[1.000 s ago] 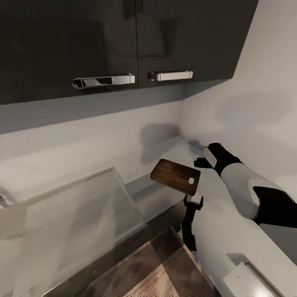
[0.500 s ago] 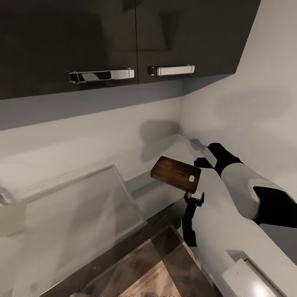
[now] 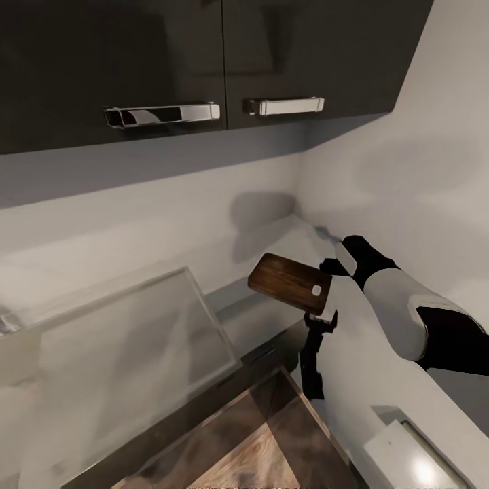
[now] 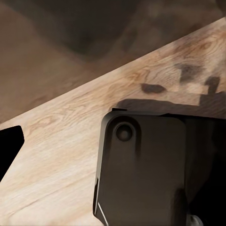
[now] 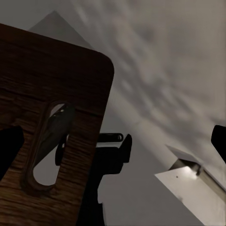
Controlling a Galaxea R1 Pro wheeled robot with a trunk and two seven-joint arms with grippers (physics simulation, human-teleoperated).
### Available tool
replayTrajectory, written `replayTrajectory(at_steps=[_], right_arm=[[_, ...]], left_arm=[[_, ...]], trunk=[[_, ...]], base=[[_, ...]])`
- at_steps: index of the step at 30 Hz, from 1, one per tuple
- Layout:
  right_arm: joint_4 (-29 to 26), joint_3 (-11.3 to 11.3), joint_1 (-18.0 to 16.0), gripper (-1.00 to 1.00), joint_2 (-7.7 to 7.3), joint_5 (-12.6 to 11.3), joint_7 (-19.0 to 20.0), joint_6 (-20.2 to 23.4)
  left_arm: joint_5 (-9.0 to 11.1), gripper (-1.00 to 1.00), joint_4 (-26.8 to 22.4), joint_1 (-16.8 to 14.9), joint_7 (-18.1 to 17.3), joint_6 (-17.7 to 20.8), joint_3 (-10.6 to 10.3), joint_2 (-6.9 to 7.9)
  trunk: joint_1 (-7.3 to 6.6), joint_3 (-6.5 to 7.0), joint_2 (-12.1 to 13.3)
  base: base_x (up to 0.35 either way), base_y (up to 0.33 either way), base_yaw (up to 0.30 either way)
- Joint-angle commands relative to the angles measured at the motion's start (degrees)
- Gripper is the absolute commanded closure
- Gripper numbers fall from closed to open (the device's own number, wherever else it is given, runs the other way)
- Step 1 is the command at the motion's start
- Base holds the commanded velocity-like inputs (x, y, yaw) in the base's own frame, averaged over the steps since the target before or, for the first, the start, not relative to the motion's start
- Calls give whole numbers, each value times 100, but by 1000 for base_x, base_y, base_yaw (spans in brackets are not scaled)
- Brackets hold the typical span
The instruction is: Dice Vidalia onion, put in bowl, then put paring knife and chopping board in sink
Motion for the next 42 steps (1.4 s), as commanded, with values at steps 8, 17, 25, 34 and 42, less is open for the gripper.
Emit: replayTrajectory(at_steps=[8,17,25,34,42], right_arm=[[-6,-33,0,-100,9,-15,-32,14],[-6,-36,34,-100,10,-15,-32,14],[-6,-36,48,-100,10,-15,-34,14],[-6,-39,49,-100,1,-15,-33,-76],[-6,-37,55,-100,0,-15,-40,-90]], left_arm=[[19,-100,-4,1,-25,-5,14,-5],[14,-100,-9,1,-27,-5,16,-5],[13,-100,-9,1,-27,-5,14,-5],[13,-100,-9,1,-27,-5,14,-5],[13,-100,-9,1,-25,-5,14,-5]], trunk=[[3,-83,-11],[3,-165,-11],[3,-223,-11],[3,-228,-11],[3,-228,-11]], base=[[0,0,0],[0,0,0],[0,0,0],[0,0,0],[0,0,0]])
